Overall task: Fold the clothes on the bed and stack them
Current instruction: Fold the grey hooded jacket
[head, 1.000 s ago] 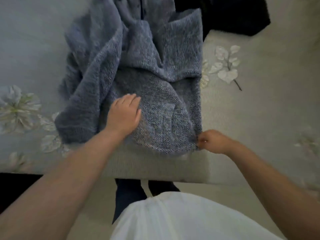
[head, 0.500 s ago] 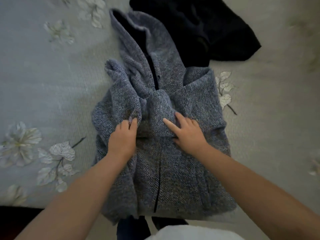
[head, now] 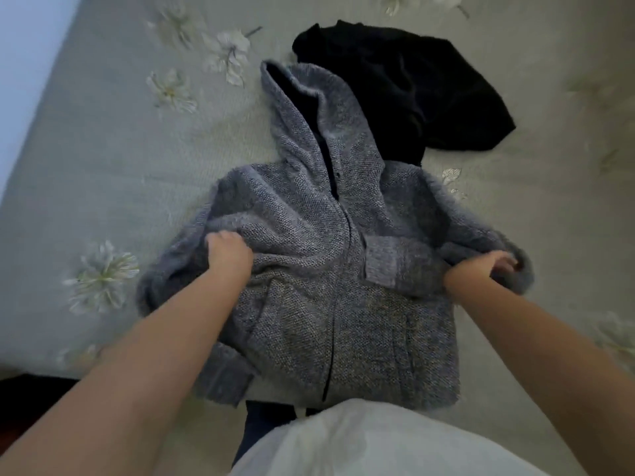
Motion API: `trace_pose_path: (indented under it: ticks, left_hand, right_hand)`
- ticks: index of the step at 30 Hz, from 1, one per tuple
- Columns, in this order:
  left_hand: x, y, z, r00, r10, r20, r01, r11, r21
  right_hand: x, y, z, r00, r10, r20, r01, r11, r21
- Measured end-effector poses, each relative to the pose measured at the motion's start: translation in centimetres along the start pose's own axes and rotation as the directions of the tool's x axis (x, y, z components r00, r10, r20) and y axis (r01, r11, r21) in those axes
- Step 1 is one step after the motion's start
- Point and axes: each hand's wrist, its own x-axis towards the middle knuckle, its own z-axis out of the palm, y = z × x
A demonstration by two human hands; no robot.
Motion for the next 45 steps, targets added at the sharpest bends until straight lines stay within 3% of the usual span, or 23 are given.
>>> trace_pose_path:
  ticks: [2,4,7,9,10,13,15,19,23,27,30,34,36,39,41,43,45]
  left_hand:
    - [1.8,1.0,-2.7,0.984,0.07,-0.166,-0.09,0.989,-0.118]
    - [4.0,1.8,-4.7,0.961,0.05,-0.27,-0.127,0.953,-0.275]
    - [8.6,2.5,-5.7,0.95,-0.054,-0.308,-0.127,0.833,-0.539]
    - [12.1,2.2,-5.4,0.944,-0.133,-0.301,-0.106,0.742,-0.662]
    - [13.7,1.9,-4.8,0.942,-0.161,-0.294,-0.092,0.719,-0.689]
    - [18.0,0.9,-3.0,0.935,-0.195,-0.296,-0.061,0.734,-0.677]
    - [19.9,0.4,-2.5,0.925,-0.219,-0.31,-0.041,0.753,-0.657]
    - [19.7,0.6,-2.3,0.847,-0.217,-0.485,-0.21,0.702,-0.681]
    - [16.0,-0.6,-1.5,0.744,-0.392,-0.541,-0.361,0.445,-0.819]
    - [10.8,-2.6,-1.7,0.674,-0.475,-0.565,-0.448,0.345,-0.825]
    - [7.3,-3.6,-2.2,0.69,-0.472,-0.549,-0.446,0.32,-0.836]
    - [3.1,-4.7,-1.9,0.709,-0.449,-0.544,-0.415,0.357,-0.837]
    - [0.8,-6.5,-2.5,0.625,-0.503,-0.597,-0.424,0.423,-0.801]
    - [-2.0,-9.9,-4.4,0.364,-0.564,-0.741,-0.439,0.597,-0.671]
    - [-3.4,-12.0,-5.7,0.253,-0.578,-0.776,-0.44,0.646,-0.624]
    - [-4.1,-14.0,-6.8,0.182,-0.603,-0.777,-0.403,0.675,-0.618]
    - [-4.5,-16.2,-8.3,0.168,-0.616,-0.77,-0.369,0.685,-0.628]
  right_hand:
    - [0.4,0.4,-1.6,0.999,-0.049,-0.008,0.049,0.996,0.068]
    - [1.4,0.3,-4.4,0.955,-0.134,-0.263,0.208,0.937,0.28]
    - [3.4,-0.3,-9.2,0.723,-0.048,-0.69,0.471,0.764,0.441]
    - [5.8,-0.5,-11.9,0.611,0.041,-0.79,0.557,0.687,0.467]
    - [7.2,-0.7,-12.9,0.612,0.063,-0.789,0.569,0.657,0.494]
    - [10.9,-1.1,-14.9,0.738,0.082,-0.669,0.509,0.584,0.632]
    - [12.4,-1.2,-15.5,0.756,0.101,-0.646,0.465,0.612,0.64]
    - [11.8,-2.2,-14.4,0.659,0.135,-0.74,0.537,0.603,0.589]
    - [8.9,-2.0,-10.0,0.567,0.351,-0.745,0.658,0.351,0.666]
    - [5.3,0.5,-7.5,0.483,0.45,-0.751,0.779,0.171,0.604]
    - [2.2,2.6,-7.5,0.452,0.398,-0.798,0.815,0.181,0.551]
    - [-1.2,4.0,-6.8,0.483,0.277,-0.831,0.79,0.271,0.55]
    - [-2.9,5.7,-6.6,0.399,0.374,-0.837,0.827,0.248,0.505]
    - [-5.6,9.6,-7.8,0.227,0.582,-0.781,0.884,0.213,0.415]
    - [-7.5,12.0,-9.3,0.168,0.652,-0.739,0.901,0.203,0.384]
    - [-9.3,13.5,-10.8,0.128,0.705,-0.698,0.91,0.198,0.366]
    - [-11.2,14.6,-12.5,0.094,0.758,-0.646,0.921,0.18,0.346]
